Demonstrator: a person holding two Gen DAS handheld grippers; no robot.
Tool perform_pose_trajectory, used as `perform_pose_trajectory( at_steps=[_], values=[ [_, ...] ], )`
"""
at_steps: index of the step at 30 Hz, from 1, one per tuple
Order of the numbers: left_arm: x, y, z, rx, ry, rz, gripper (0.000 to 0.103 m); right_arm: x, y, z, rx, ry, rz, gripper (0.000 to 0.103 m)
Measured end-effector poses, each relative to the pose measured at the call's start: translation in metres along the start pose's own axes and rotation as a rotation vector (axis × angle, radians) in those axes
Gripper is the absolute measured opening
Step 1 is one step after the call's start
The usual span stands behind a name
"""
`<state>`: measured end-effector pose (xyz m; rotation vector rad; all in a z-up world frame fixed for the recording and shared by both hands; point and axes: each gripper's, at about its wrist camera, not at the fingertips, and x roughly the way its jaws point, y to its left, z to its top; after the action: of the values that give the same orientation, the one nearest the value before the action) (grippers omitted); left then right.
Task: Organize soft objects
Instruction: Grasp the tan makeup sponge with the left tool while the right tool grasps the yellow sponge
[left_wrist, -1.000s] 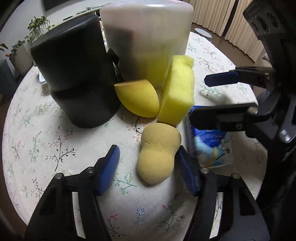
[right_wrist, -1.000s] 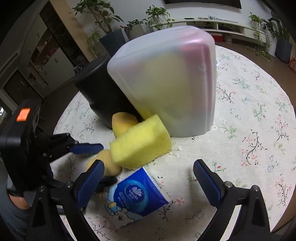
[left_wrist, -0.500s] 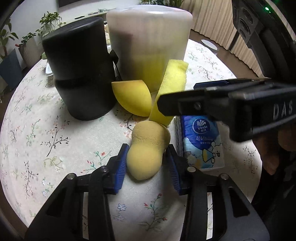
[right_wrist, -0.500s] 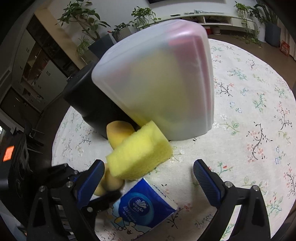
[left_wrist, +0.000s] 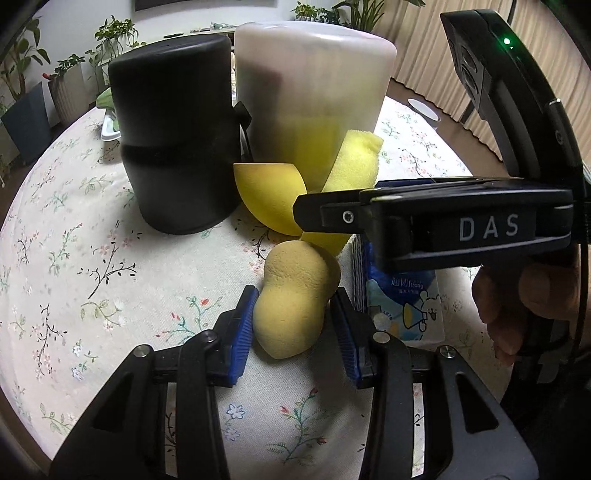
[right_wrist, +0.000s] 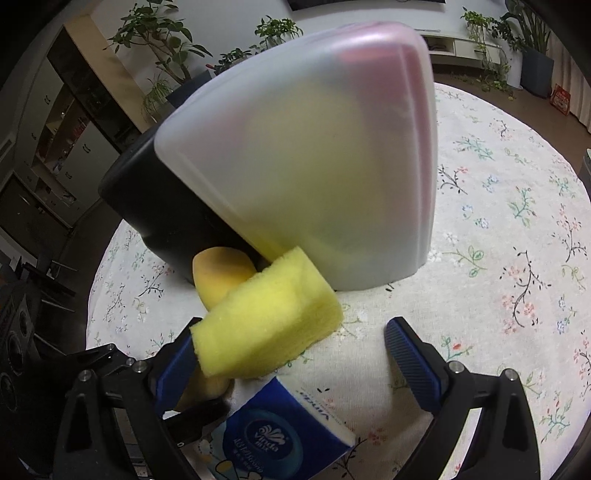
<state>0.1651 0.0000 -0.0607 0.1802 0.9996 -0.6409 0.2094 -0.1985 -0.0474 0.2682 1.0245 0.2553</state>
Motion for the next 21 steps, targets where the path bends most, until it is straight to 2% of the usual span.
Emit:
perform_pose_trajectory(
  at_steps=[1,4,6,13,17,21],
  values=[
    [-0.001,0.001,-0.001,-0.004,-0.003,-0.001,0.038,0.0,0.001,0.0,-0.013,-0.003,0.002,0.092],
    [0.002,0.0,-0.001,-0.007,-0.008,0.001,0.038,-0.001,0.003,-0.001,-0.033,-0.003,0.03,0.072],
    [0.001,0.0,-0.002,-0.007,-0.011,0.005,0.038,-0.002,0.007,-0.003,-0.053,0.0,0.04,0.065],
    [0.002,-0.003,-0.002,-0.031,-0.02,0.013,0.034,-0.008,0.004,-0.008,-0.063,-0.015,0.064,0.053],
    [0.0,-0.005,-0.004,-0.036,-0.027,0.021,0.03,-0.013,0.004,-0.012,-0.077,-0.021,0.076,0.042],
    [0.001,-0.011,-0.003,-0.019,-0.028,0.03,0.029,-0.016,0.006,-0.013,-0.082,-0.026,0.082,0.039]
  ],
)
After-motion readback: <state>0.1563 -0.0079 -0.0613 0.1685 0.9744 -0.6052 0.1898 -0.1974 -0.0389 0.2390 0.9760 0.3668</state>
